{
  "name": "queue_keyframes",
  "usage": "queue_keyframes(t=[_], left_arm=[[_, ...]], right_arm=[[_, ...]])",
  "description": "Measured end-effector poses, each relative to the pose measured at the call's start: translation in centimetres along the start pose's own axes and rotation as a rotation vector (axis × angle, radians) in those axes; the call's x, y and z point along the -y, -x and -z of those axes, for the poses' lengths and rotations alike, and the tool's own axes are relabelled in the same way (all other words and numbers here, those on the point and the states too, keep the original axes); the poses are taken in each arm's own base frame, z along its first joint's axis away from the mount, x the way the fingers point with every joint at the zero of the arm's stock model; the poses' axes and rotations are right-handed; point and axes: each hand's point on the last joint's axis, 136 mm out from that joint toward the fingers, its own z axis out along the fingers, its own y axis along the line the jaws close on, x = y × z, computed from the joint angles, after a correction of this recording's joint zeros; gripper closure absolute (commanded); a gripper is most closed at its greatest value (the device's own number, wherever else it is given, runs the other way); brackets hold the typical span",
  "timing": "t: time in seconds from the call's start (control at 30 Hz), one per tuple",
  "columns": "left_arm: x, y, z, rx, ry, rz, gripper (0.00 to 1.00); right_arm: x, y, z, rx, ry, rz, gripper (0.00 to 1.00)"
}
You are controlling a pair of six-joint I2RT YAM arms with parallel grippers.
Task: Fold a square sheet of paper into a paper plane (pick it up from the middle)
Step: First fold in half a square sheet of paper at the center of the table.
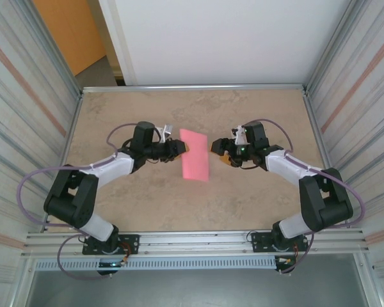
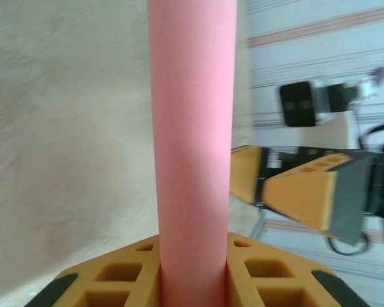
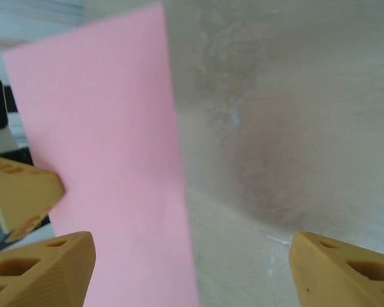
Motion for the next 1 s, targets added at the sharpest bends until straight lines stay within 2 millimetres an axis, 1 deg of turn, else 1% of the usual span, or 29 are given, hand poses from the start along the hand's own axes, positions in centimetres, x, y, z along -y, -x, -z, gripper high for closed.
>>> queue_keyframes(t=[0.13,0.27,0.37,0.43,0.53,0.63,0.9,0.97,1.0], left_arm=[[2.4,0.5,0.7,-0.007,-0.088,-0.003,0.73],[3.2,0.7,1.0,-0.018,-0.124,0.009,0.73],[3.3,0.9,1.2,-0.020,-0.135,0.018,0.73],[3.2,1.1,1.4,-0.015,-0.136,0.025,0.74],[3.2,1.2,1.5,-0.015,-0.138,0.030,0.73],[3.2,1.1,1.5,-0.018,-0.140,0.030,0.73],[3.2,1.2,1.7,-0.021,-0.144,0.032,0.73],[3.2,1.3,1.7,-0.019,-0.144,0.032,0.71],[3.1,1.3,1.7,-0.018,-0.143,0.033,0.68]], right_arm=[[-2.0,0.0,0.0,-0.016,0.085,0.024,0.21],[-3.8,-0.1,0.0,-0.032,0.146,0.046,0.27],[-5.1,0.0,0.2,-0.039,0.193,0.063,0.36],[-5.8,0.0,0.3,-0.043,0.218,0.072,0.44],[-6.7,0.0,0.7,-0.043,0.248,0.083,0.55],[-7.5,-0.1,1.2,-0.040,0.271,0.102,0.64],[-8.4,0.1,1.7,-0.037,0.285,0.118,0.84],[-8.5,0.2,1.7,-0.039,0.283,0.119,0.89],[-8.5,0.2,1.8,-0.041,0.279,0.115,0.93]])
